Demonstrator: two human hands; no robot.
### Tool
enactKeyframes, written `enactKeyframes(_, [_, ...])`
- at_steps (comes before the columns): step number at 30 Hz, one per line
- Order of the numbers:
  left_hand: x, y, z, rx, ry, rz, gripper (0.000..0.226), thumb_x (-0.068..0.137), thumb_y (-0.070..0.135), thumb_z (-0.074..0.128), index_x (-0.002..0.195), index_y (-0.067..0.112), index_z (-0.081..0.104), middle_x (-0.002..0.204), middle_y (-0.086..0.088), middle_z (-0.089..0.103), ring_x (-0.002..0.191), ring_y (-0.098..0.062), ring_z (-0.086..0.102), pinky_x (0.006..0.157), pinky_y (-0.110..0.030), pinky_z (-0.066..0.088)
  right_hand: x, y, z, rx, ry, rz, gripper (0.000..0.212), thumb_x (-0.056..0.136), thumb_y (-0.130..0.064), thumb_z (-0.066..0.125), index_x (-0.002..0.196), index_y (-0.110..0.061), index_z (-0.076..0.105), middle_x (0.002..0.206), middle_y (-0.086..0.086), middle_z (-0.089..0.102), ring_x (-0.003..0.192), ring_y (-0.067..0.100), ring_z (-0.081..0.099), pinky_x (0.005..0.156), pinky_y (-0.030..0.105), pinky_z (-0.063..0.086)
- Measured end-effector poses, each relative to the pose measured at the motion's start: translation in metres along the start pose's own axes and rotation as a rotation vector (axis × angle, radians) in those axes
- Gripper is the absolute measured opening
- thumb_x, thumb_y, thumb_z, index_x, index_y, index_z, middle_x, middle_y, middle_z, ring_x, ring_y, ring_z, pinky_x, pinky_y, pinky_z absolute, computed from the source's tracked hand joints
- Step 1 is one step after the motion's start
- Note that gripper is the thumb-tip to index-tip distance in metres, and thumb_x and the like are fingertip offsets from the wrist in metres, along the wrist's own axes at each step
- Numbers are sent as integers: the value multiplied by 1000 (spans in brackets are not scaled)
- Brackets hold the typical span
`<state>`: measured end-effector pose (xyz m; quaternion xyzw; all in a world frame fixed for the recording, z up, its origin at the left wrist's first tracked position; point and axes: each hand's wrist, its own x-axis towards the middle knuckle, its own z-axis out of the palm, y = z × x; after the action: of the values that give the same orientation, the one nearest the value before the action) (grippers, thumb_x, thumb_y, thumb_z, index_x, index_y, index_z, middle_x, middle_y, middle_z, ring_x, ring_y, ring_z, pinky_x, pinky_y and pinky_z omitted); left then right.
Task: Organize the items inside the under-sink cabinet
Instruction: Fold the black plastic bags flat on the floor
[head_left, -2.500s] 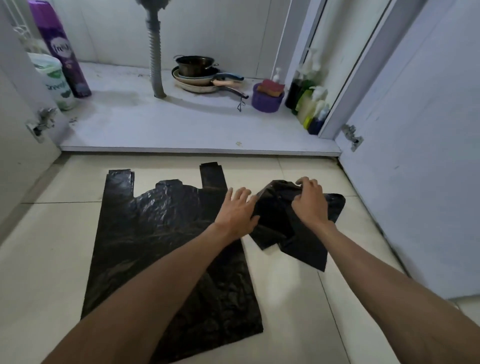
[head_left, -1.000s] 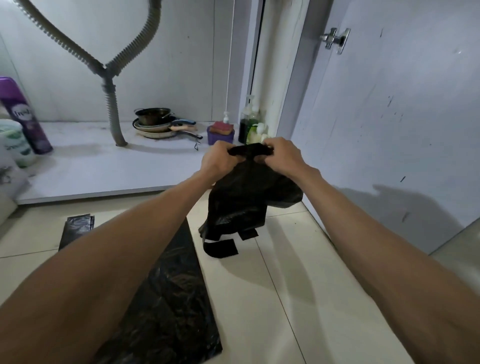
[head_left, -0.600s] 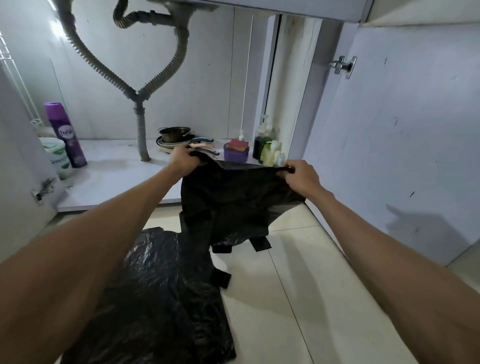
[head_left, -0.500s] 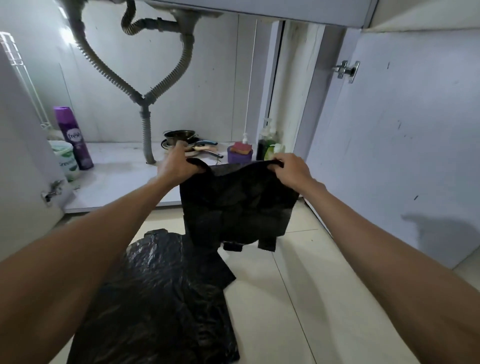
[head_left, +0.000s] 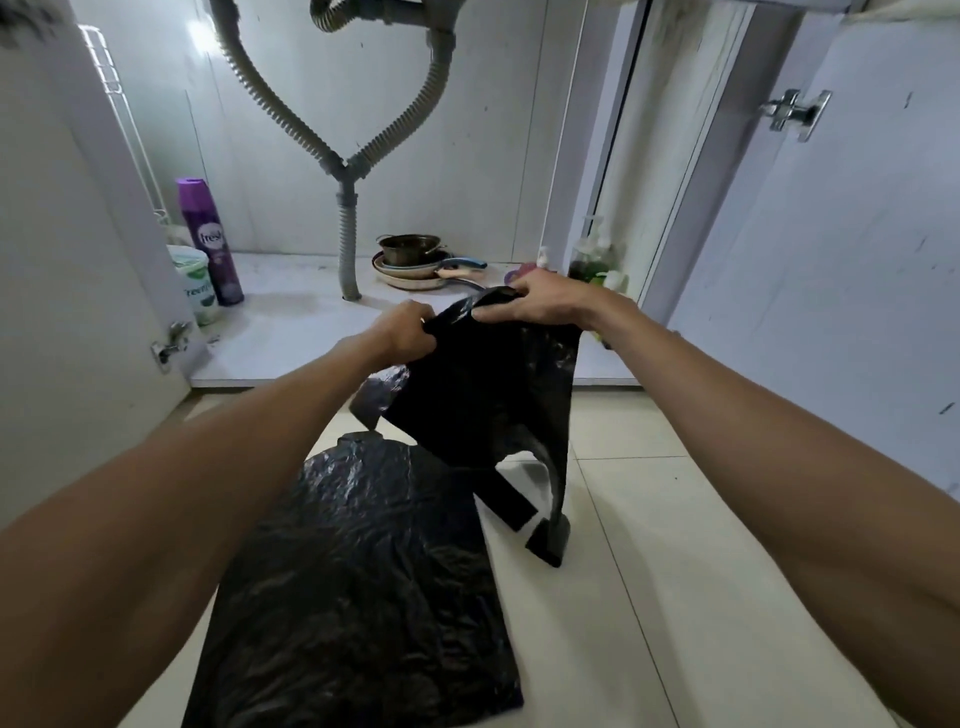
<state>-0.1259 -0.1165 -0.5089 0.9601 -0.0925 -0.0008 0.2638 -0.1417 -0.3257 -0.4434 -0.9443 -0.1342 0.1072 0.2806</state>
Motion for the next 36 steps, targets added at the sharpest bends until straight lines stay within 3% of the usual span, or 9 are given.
enactKeyframes(3, [1, -15, -9, -113, -16, -45, 18, 86, 7, 51, 102, 14, 55, 94, -12, 60, 84, -26, 57, 69, -31, 45, 6, 8, 10, -133, -103, 55, 74, 65, -67, 76, 119, -18, 63, 104, -5, 67, 99, 18, 65, 94, 35, 52])
enactKeyframes(7, [-2, -42, -20, -40, -14, -99, 27, 88, 18, 49, 114, 13, 54, 109, -12, 58, 99, -29, 56, 86, -38, 49, 32, 6, 39, -367, -168, 127, 72, 56, -63, 83, 106, -15, 64, 100, 1, 68, 90, 20, 65, 87, 40, 55])
enactKeyframes(10, [-12, -58, -28, 187, 49, -61, 46, 83, 56, 57, 109, 18, 54, 104, -5, 61, 92, -26, 56, 76, -35, 45, 56, 3, 55, -445, -75, 101, 60, 61, -50, 86, 99, -8, 67, 96, 6, 68, 86, 25, 65, 76, 38, 55])
enactKeyframes(13, [-23, -78, -43, 482, -44, -32, 76, 60, 86, 58, 101, 22, 53, 89, 2, 58, 84, -23, 57, 68, -33, 40, 83, -10, 68, -472, 35, 72, 43, 69, -45, 83, 89, -12, 63, 90, 8, 65, 82, 28, 62, 65, 33, 48])
enactKeyframes(17, [-24, -117, -56, 806, -50, -98, 45, 77, 49, 70, 108, 18, 62, 104, -5, 67, 96, -27, 64, 72, -31, 44, 107, -24, 90, -502, 182, 13, 3, 83, -17, 64, 82, -15, 63, 87, 8, 63, 85, 32, 62, 61, 30, 38])
enactKeyframes(22, [-13, -147, -74, 880, 164, -112, 23, 87, 11, 56, 110, 9, 61, 109, -15, 66, 101, -33, 64, 78, -36, 48, 131, -31, 103, -504, 519, -103, 19, 74, 0, 58, 85, -13, 66, 85, 8, 66, 84, 34, 64, 60, 33, 38])
enactKeyframes(24, [0, -150, -84, 858, 286, -78, 23, 88, 5, 54, 110, 7, 59, 105, -18, 66, 96, -36, 64, 76, -38, 48, 139, -35, 103, -472, 653, -122, 25, 71, 3, 55, 89, -12, 64, 79, 6, 64, 76, 32, 59, 56, 32, 36])
enactKeyframes(29, [23, -142, -109, 738, 559, -16, 22, 86, -1, 52, 107, 4, 53, 86, -21, 66, 78, -39, 63, 63, -38, 43, 144, -46, 91, -242, 869, -174, 19, 66, -1, 47, 71, -14, 34, 54, 2, 32, 55, 29, 29, 47, 35, 9])
enactKeyframes(36, [7, -143, -99, 495, 744, 125, 9, 92, 16, 51, 91, 7, 53, 78, -11, 64, 63, -28, 55, 59, -38, 47, 134, -43, 92, -129, 981, -296, 22, 76, -2, 51, 73, -17, 35, 56, 2, 43, 53, 25, 37, 46, 34, 15])
